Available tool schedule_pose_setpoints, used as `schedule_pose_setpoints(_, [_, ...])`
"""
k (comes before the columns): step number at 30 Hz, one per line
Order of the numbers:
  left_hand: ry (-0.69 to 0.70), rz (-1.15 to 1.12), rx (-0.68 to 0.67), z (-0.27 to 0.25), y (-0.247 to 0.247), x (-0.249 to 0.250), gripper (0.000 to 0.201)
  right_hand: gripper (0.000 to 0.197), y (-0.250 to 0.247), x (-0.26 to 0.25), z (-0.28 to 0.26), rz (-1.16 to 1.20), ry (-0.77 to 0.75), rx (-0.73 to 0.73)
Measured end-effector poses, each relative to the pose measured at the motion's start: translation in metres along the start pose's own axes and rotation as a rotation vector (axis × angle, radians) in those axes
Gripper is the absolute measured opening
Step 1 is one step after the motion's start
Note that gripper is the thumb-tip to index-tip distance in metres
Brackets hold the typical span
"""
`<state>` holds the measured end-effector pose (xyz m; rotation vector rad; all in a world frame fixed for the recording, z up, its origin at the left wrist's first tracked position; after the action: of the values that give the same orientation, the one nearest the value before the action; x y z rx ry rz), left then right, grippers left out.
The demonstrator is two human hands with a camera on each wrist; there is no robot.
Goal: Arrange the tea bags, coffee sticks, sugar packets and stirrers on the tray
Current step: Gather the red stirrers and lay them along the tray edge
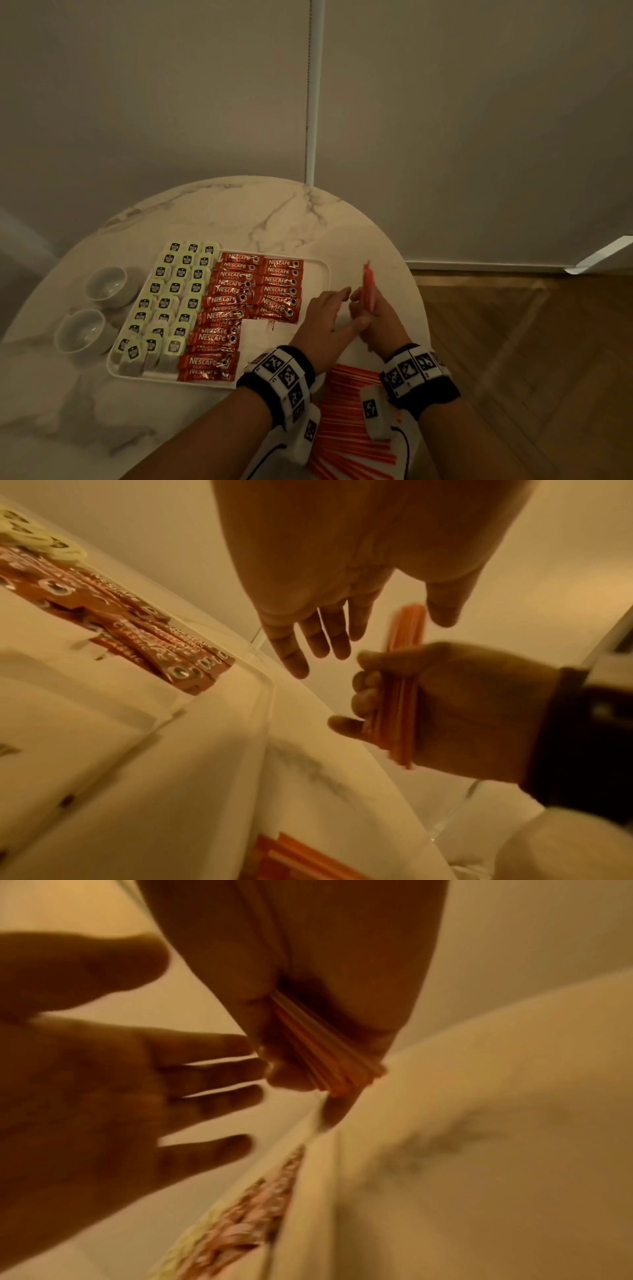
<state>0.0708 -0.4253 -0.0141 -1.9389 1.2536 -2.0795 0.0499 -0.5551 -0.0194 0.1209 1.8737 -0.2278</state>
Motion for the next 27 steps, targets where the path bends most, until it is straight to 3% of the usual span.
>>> schedule_pose_setpoints(2, [-0.072, -0.130, -0.006, 0.005, -0.006, 0.003, 0.051, 0.025, 0.017, -0.013, -0.003, -0.198, 0.058, -0.091])
schedule_pose_setpoints(4, [-0.231, -0.292, -0.022, 0.009, -0.011, -0.003, 0.043, 0.016, 0.037, -0.021, -0.005, -0.331, 0.127, -0.132])
schedule_pose_setpoints(7, [-0.469, -0.584, -0.037, 0.017, -0.023, -0.019, 0.030, 0.021, 0.062, -0.026, -0.006, -0.419, 0.113, -0.173])
schedule_pose_setpoints(11, [-0.511, -0.872, 0.024, 0.020, -0.048, -0.024, 0.021, 0.032, 0.076, -0.025, -0.013, -0.017, 0.223, -0.212])
schedule_pose_setpoints(13, [-0.456, -0.907, 0.088, 0.023, -0.057, -0.024, 0.022, 0.032, 0.081, -0.019, -0.017, 0.237, 0.317, -0.136])
schedule_pose_setpoints(17, [-0.271, -0.731, 0.127, 0.021, -0.065, -0.019, 0.019, 0.053, 0.088, -0.003, -0.015, 0.888, 0.436, 0.038])
schedule_pose_setpoints(19, [-0.226, -0.610, 0.075, 0.015, -0.062, -0.017, 0.020, 0.060, 0.089, -0.008, -0.014, 0.996, 0.371, 0.003])
schedule_pose_setpoints(24, [-0.300, -0.651, -0.030, 0.013, -0.062, -0.025, 0.016, 0.043, 0.088, -0.008, -0.011, 0.872, 0.265, -0.145])
schedule_pose_setpoints(27, [-0.296, -0.565, -0.097, 0.016, -0.068, -0.028, 0.014, 0.058, 0.084, -0.008, -0.011, 0.372, 0.246, -0.162])
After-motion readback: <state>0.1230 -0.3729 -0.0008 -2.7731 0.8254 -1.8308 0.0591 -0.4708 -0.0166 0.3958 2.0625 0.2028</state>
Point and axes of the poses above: each hand's wrist, its own z-axis towards the middle knuckle, its own y-axis out of the palm, x = y × z, the point moved 2 cm from there along z, towards the middle knuckle, and after that the axes turned 9 degrees about z, right-handed, at the moved point
